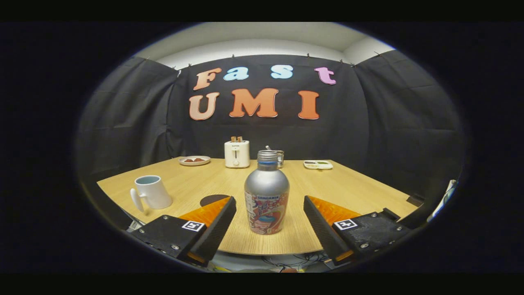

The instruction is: Take the bottle from table, then pour the juice into the cup, finally place the bottle on the coaster

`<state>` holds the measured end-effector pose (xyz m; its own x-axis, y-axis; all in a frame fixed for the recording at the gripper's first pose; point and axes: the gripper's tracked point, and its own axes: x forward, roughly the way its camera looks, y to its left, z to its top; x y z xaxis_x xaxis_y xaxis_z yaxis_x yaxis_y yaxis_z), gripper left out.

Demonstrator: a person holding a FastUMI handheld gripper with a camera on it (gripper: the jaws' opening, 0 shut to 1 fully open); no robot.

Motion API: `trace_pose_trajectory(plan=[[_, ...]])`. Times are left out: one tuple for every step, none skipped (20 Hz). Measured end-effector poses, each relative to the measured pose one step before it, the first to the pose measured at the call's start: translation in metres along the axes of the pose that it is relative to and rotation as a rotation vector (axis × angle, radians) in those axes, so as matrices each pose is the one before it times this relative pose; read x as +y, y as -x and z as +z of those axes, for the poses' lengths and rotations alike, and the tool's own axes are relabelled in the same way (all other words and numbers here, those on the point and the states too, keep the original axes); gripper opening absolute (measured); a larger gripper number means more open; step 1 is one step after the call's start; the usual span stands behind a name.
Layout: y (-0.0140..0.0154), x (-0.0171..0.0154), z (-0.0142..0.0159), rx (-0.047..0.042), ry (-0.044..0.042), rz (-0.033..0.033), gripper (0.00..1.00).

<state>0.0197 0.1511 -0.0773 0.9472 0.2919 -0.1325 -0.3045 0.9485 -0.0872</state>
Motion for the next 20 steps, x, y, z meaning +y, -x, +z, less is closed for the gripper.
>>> trace_pose_trajectory(plan=[[-0.00452, 0.00065, -0.00477, 0.01051, -0.00007, 0.00059, 0.99], [-0.00426, 0.00099, -0.00568, 0.01158, 0.00136, 0.00016, 0.99], [-0.00407, 0.00019, -0.00403, 0.00934, 0.00179, -0.00202, 0.99], [-0.00353, -0.00023, -0.00447, 0.0099, 0.0012, -0.00499, 0.99], [-0.00398, 0.00038, -0.00497, 0.01158, 0.0016, -0.00075, 0.99], [-0.00348, -0.00018, -0.00495, 0.01122, -0.00217, -0.00011, 0.99], [-0.00335, 0.00071, -0.00385, 0.01116, -0.00414, 0.00122, 0.99], [-0.00311, 0.00095, -0.00298, 0.00876, -0.003, 0.00245, 0.99], [-0.00212, 0.0001, -0.00142, 0.00347, -0.00162, -0.00222, 0.99], [-0.00249, 0.00029, 0.00053, 0.00113, 0.00051, -0.00065, 0.99], [-0.00137, 0.00039, -0.00135, -0.0008, -0.00061, 0.00147, 0.99], [-0.00195, 0.00163, -0.00047, 0.00165, -0.00284, 0.00616, 0.99], [-0.00146, 0.00289, 0.00018, 0.00268, -0.00605, 0.00993, 0.99], [-0.00116, 0.00126, 0.00022, 0.00073, -0.00691, 0.00237, 0.98], [-0.00175, -0.0039, 0.00006, -0.00084, -0.00464, -0.00691, 0.95], [-0.00245, -0.00175, -0.0004, 0.00247, -0.00194, -0.00563, 0.92], [-0.00104, 0.0006, -0.00134, 0.00213, -0.00139, -0.00328, 0.87], [-0.00025, 0.00135, -0.00032, 0.00104, -0.00232, 0.00316, 0.84], [-0.00025, 0.00062, 0.00086, -0.00022, -0.00063, 0.00176, 0.8], [-0.00019, 0.0003, -0.00046, -0.00013, 0.00281, 0.00067, 0.8]])
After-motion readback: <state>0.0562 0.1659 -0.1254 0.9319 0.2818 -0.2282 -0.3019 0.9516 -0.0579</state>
